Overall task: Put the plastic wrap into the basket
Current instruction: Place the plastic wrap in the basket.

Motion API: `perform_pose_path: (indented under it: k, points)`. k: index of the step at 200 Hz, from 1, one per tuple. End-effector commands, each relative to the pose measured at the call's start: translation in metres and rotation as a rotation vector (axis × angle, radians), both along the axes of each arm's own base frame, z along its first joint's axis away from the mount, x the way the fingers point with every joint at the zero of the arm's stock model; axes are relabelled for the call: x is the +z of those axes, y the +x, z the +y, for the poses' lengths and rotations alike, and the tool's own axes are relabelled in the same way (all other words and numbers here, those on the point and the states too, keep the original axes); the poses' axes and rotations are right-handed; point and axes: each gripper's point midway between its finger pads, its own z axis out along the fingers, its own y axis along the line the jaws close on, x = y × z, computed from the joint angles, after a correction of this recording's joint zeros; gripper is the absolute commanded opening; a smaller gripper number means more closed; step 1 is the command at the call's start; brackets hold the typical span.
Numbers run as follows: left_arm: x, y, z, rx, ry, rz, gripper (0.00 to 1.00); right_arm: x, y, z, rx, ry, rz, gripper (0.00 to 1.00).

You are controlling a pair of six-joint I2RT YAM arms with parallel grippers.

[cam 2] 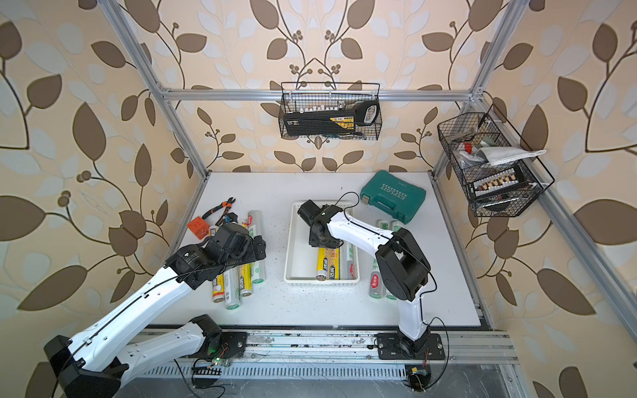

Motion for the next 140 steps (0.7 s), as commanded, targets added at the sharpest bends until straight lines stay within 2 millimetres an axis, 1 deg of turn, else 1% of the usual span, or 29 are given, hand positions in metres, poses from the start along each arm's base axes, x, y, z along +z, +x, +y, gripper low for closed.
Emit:
perform_pose_path:
  k: [1, 31, 47, 60, 78, 94, 140]
  points:
    - [0.000, 0.004, 0.005, 0.022, 0.009, -0.020, 0.99, -0.006, 0.011, 0.002, -0.020, -0.030, -0.025, 0.43]
    - [-0.002, 0.004, 0.005, 0.019, 0.008, -0.019, 0.99, -0.016, 0.011, 0.003, -0.017, -0.045, -0.010, 0.43]
    - [-0.002, 0.004, 0.005, 0.018, 0.010, -0.020, 0.99, -0.019, 0.012, 0.003, -0.015, -0.049, -0.010, 0.43]
    - [-0.003, 0.004, 0.004, 0.015, 0.010, -0.018, 0.99, -0.016, 0.012, 0.003, -0.012, -0.056, -0.021, 0.43]
    - [-0.003, 0.005, 0.003, 0.014, 0.012, -0.017, 0.99, -0.006, 0.014, 0.003, -0.011, -0.062, -0.054, 0.42]
    - [-0.003, 0.006, 0.003, 0.013, 0.014, -0.018, 0.99, -0.003, 0.016, 0.003, -0.006, -0.062, -0.066, 0.43]
    - [-0.003, 0.006, 0.003, 0.012, 0.012, -0.018, 0.99, -0.018, 0.014, 0.006, 0.033, -0.083, -0.027, 0.44]
